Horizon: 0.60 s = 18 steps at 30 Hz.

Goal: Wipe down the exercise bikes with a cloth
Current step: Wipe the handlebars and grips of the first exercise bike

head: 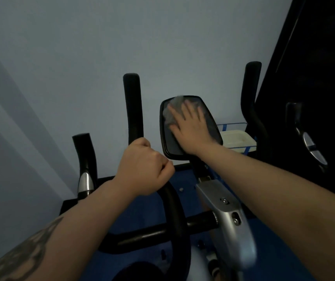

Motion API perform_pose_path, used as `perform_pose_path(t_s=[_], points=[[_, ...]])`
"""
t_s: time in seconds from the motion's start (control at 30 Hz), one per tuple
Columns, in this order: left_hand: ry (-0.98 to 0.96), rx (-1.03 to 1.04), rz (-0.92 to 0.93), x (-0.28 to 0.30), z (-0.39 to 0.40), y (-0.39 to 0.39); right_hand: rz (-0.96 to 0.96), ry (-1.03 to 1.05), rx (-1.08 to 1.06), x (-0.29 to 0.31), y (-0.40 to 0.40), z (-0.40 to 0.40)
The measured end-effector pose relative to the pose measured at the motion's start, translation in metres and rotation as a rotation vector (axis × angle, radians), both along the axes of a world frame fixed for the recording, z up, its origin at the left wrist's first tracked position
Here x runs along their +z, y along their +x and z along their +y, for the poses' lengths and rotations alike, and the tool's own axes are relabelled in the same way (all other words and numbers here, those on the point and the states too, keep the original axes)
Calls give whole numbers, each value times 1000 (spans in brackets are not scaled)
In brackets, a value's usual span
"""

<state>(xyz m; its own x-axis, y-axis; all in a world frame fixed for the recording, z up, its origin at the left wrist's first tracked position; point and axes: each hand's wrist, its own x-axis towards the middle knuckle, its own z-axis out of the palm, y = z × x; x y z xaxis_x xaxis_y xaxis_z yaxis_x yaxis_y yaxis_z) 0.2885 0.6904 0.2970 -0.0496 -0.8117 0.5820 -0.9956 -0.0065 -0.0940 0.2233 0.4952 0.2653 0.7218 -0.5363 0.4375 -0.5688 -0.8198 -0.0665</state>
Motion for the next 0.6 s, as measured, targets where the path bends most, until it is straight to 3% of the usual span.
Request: perform_pose_path(t_s=[0.1, 0.3, 0.37, 0.5, 0.6], points=[[-6, 4, -6, 1, -1, -2, 83, -17, 222, -18, -39, 0], [-3, 2, -3, -1, -1, 0, -101, 180, -317, 9, 9, -7], [-15, -3, -5, -1, -1, 0, -82, 112, -255, 2, 9, 8], [-30, -9, -12, -3, -3, 1, 2, 32, 74, -27, -46, 16], [-41, -22, -14, -5, -3, 2, -84, 166, -198, -19, -43, -9]])
